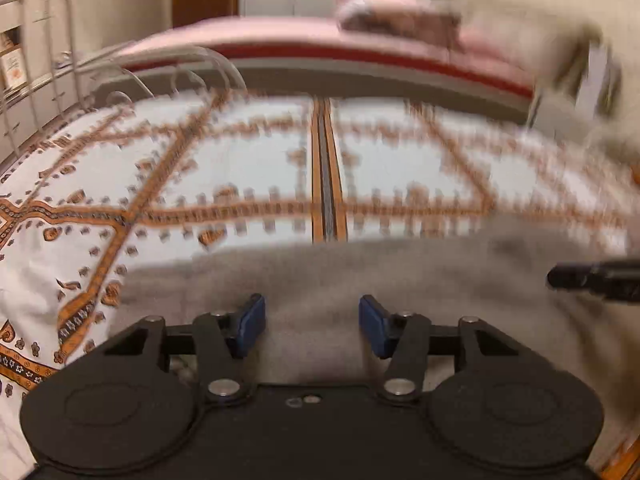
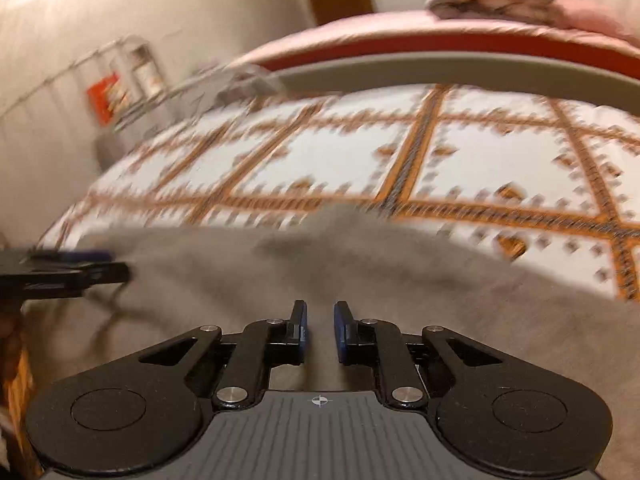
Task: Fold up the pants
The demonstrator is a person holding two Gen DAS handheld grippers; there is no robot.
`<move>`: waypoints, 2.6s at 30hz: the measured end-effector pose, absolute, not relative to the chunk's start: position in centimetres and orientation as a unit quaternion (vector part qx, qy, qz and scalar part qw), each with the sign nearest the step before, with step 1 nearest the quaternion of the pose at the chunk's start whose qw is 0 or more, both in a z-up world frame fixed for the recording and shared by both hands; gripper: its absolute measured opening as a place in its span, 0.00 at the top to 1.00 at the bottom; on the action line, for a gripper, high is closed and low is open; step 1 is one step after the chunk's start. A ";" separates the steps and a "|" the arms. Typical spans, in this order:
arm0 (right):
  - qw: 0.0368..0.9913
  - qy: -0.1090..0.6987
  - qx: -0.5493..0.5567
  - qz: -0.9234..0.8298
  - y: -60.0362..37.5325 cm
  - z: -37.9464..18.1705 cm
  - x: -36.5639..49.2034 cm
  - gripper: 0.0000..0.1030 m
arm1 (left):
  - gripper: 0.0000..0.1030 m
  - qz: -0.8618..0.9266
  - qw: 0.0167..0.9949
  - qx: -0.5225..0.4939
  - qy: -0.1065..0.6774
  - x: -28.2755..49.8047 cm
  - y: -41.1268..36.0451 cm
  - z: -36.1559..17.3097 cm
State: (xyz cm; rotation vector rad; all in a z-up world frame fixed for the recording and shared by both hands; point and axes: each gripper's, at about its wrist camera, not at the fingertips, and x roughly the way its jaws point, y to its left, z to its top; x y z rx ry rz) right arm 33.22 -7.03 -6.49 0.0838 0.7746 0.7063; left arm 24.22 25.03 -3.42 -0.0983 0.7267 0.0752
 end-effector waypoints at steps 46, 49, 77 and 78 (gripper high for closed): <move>0.881 0.354 0.303 0.080 -43.3 -4.7 30.0 0.95 | 0.13 0.063 0.909 -0.034 0.410 19.7 22.8 -4.8; 0.901 0.326 0.272 0.087 -43.8 -1.8 26.9 0.95 | 0.14 0.064 0.911 -0.064 0.403 19.5 23.4 -4.4; 0.866 0.373 0.333 0.012 -53.8 -7.3 33.6 0.95 | 0.06 0.085 0.907 -0.011 0.413 20.6 22.4 -5.3; 0.871 0.362 0.332 0.015 -53.8 -6.8 33.3 0.95 | 0.06 0.085 0.907 -0.010 0.413 20.5 22.4 -5.3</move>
